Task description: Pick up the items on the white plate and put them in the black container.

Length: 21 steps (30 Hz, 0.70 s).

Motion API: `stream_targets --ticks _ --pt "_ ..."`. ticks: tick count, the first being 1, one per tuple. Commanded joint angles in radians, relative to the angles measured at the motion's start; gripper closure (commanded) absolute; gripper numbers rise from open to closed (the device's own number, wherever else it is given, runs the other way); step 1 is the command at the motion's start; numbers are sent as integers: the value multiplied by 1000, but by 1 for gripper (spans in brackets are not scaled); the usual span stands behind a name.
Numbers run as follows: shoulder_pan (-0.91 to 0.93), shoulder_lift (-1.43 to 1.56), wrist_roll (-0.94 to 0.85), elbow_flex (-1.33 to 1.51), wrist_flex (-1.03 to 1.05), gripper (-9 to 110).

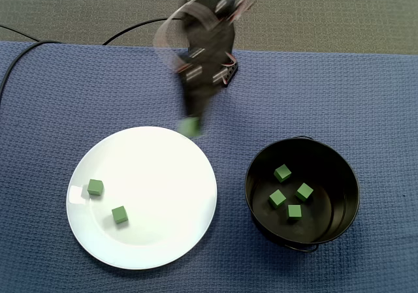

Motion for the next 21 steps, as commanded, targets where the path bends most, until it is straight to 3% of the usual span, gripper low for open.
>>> stream_targets --ticks 1,7,21 --pt "-308 196 -21 112 -166 102" --pt "-569 250 35 494 -399 102" --pt "-672 -250 106 804 -779 102"
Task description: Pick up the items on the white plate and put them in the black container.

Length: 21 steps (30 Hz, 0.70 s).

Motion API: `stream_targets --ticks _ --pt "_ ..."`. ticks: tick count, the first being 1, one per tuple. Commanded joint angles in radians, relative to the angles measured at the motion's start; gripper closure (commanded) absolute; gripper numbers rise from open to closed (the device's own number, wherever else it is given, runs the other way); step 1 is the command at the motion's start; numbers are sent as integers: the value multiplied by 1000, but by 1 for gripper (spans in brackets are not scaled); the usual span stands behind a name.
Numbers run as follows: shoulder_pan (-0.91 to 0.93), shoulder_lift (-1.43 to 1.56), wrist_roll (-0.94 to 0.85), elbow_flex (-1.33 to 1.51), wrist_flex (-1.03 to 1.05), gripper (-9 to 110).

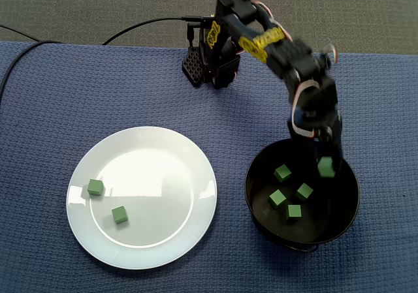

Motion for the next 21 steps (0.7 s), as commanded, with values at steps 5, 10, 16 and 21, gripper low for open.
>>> stream_targets --ticks 5,10,16,21 --pt "3 -69 31 80 -114 93" --pt "55 -6 46 29 5 66" --pt "204 195 -21 -202 336 64" --pt "518 239 -152 -561 692 64"
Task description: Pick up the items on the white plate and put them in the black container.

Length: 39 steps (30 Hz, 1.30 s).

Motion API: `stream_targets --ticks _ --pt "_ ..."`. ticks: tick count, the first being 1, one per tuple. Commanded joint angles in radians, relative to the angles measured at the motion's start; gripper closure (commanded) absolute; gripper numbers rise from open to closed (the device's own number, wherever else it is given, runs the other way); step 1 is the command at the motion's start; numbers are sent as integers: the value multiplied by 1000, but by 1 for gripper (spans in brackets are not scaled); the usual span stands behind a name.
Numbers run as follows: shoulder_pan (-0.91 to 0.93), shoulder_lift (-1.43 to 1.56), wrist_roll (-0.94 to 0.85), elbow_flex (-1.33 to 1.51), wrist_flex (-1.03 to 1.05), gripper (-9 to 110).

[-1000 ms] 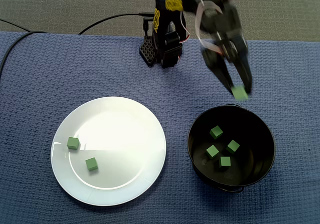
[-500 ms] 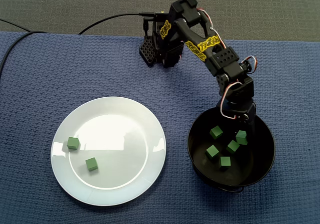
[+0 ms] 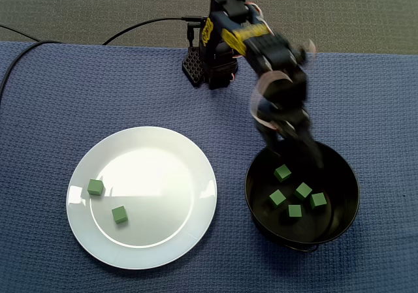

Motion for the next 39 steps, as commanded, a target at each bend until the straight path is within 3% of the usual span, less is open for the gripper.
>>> stream_targets --ticks 1,7,12,24,39 --pt "302 54 -120 -353 302 64" --pt "718 5 -333 -344 288 66" --pt "845 -241 -403 -411 247 68" --pt "822 -805 -577 -672 120 68" --pt "805 -1117 -552 -885 64 71"
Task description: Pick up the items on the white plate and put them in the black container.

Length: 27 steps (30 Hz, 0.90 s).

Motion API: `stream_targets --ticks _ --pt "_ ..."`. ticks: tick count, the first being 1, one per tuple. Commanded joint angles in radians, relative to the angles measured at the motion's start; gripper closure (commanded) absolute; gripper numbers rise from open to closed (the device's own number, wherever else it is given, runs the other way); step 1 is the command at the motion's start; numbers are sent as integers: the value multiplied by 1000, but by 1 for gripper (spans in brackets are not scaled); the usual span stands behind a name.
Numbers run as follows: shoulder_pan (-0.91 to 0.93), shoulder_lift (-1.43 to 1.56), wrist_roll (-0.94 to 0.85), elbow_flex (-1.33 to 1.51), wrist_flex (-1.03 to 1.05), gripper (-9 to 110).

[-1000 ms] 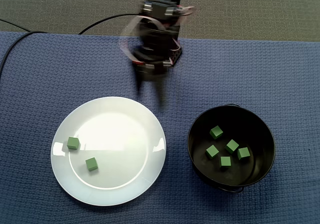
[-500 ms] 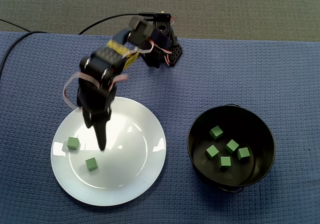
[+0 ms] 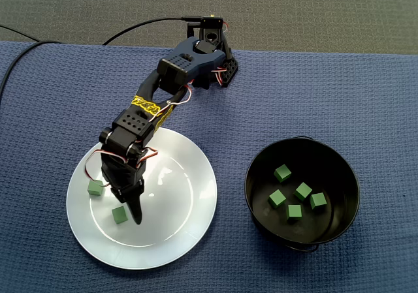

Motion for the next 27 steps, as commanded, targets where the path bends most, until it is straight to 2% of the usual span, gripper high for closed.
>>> stream_targets --ticks 1,15,27 --pt "3 -8 6 -92 -40 71" --pt "17 -107 29 -202 -12 80" --pt "40 -170 31 -281 6 98"
